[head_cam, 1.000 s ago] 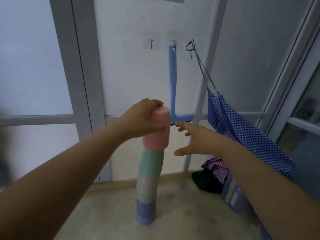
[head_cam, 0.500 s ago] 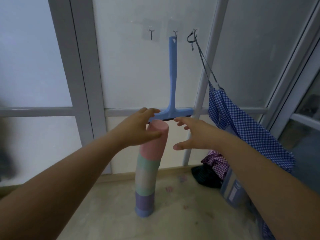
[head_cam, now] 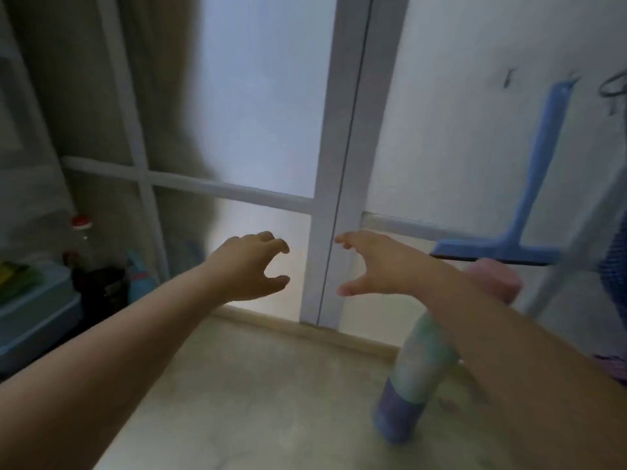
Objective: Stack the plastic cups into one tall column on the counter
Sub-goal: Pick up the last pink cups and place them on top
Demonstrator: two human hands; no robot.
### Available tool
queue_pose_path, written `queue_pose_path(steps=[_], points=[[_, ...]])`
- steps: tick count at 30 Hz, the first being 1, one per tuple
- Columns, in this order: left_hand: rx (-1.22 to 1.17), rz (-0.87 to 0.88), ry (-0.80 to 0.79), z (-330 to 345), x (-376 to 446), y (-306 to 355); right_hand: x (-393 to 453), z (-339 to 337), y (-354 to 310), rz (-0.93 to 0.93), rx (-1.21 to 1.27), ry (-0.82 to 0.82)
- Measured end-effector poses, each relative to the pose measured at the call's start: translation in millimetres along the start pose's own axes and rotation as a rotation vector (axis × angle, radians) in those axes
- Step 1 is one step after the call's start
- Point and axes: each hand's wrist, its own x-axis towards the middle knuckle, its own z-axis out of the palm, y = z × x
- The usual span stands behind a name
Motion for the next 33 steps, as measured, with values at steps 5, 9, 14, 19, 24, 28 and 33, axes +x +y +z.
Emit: queue_pose_path(steps=[5,9,14,19,24,28,33], points=[[0.05,-0.212,-0.117,41,-68,-102,71,91,-58,-0.098,-0.016,-0.215],[0.081,-0.368,-0.192,69,-119,-166,118,163,-101,-0.174,-0.026,-0.334],[-0.014,-0.5,-0.227,96,-155,-227,168,223,-149,-0.225,-0.001,-0.402],[-0.104,-0.547,-0.259,124,-158,-265,200,259,-184,-0.273,0.004,-0.447],[-0.192,-0.557,-0.307,157,-143,-280,210,274,-184,-0.253,0.047,-0.459],[-0.234,-0.636,-0.328,174,-132,-287,206,270,-168,-0.219,0.054,-0.448],[-0.29,-0.597,-0.313,167,-114,-274,185,252,-138,-0.147,0.044,-0.443]])
